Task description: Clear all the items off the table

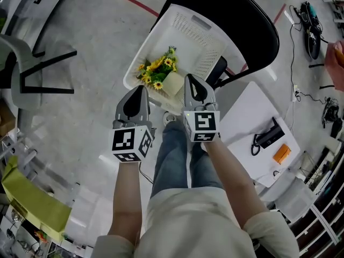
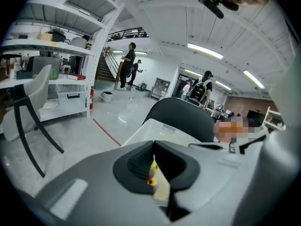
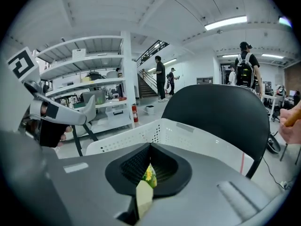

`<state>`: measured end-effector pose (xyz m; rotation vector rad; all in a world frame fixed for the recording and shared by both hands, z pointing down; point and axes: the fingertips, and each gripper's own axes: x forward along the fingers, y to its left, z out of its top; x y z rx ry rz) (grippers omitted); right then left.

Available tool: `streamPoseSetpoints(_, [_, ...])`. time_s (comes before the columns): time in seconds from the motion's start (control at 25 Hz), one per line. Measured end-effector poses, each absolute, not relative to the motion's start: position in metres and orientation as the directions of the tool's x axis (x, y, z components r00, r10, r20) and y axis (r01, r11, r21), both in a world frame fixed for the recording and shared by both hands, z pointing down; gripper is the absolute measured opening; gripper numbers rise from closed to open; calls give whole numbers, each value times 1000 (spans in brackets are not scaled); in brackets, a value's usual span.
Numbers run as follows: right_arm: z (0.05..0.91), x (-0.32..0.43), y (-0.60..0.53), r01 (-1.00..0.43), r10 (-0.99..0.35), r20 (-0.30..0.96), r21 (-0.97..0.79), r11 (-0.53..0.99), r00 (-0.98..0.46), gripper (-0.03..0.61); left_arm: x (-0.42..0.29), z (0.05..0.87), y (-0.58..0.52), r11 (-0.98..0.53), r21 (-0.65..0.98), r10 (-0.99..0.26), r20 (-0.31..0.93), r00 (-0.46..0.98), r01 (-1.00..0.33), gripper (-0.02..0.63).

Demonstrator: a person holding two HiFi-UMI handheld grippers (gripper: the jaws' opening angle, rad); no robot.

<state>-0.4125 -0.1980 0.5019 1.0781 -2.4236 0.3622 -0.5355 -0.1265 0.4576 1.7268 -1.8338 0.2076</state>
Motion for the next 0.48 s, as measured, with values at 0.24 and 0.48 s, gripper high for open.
streamPoseSetpoints(0.24, [492,-407,-193,-759,-633,525,-38,650,-569,-3,-530,456,-126,128,276,-850,526,39,-953,9])
streamPoseSetpoints(0.48, [475,-401,-185,-762,-634,520,-51,646,-573,-3,-524,448,-125,119,274,-851,524,44,-954,8])
